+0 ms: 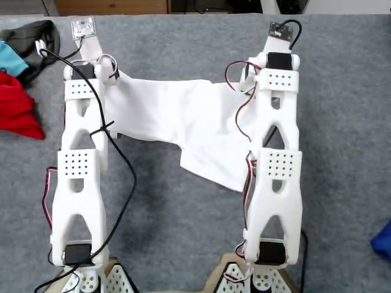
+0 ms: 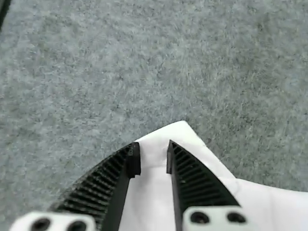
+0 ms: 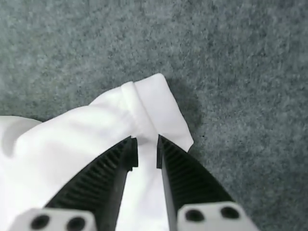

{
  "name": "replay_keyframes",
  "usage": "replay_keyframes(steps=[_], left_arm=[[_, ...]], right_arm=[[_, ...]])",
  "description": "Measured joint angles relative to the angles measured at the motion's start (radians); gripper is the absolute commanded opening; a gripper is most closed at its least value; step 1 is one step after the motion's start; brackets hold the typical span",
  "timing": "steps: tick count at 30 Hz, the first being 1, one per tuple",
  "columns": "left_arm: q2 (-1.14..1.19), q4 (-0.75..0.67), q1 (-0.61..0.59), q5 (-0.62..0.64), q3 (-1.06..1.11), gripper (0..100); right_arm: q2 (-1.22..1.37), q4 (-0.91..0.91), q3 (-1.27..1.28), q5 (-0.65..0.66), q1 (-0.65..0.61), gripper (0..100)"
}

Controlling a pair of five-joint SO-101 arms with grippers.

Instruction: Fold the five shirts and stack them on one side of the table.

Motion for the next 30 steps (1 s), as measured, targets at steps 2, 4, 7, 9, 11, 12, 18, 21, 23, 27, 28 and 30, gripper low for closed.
replay_keyframes(steps=[2,4,7,9,11,12,18,21,23,27,28,30], left_arm=[[0.015,-0.002,0.000,0.000,0.000,9],[0.025,-0.006,0.000,0.000,0.000,9],[0.025,-0.017,0.000,0.000,0.000,2],[0.026,-0.031,0.000,0.000,0.000,2],[0.031,-0.058,0.002,0.000,0.000,2],[0.034,-0.068,0.002,0.000,0.000,2],[0.035,-0.075,0.002,0.006,0.000,2],[0.035,-0.075,0.002,0.006,0.000,2],[0.035,-0.075,0.002,0.006,0.000,2],[0.035,-0.075,0.002,0.006,0.000,2],[0.035,-0.075,0.002,0.006,0.000,2],[0.035,-0.075,0.002,0.006,0.000,2]], right_arm=[[0.032,0.028,-0.074,0.000,0.000,9.0],[0.058,0.048,-0.133,0.000,0.000,9.0],[0.080,0.069,-0.186,0.000,0.000,9.0],[0.081,0.075,-0.196,0.000,0.000,9.0],[0.084,0.075,-0.196,0.000,0.000,9.0],[0.084,0.080,-0.196,0.000,0.000,9.0],[0.089,0.094,-0.196,-0.003,-0.018,9.0],[0.112,0.092,-0.196,-0.003,-0.052,9.0],[0.140,0.063,-0.196,-0.003,-0.058,9.0],[0.164,0.006,-0.196,-0.003,-0.058,9.1],[0.164,0.002,-0.196,-0.003,-0.058,9.1],[0.166,-0.006,-0.196,-0.003,-0.058,9.1]])
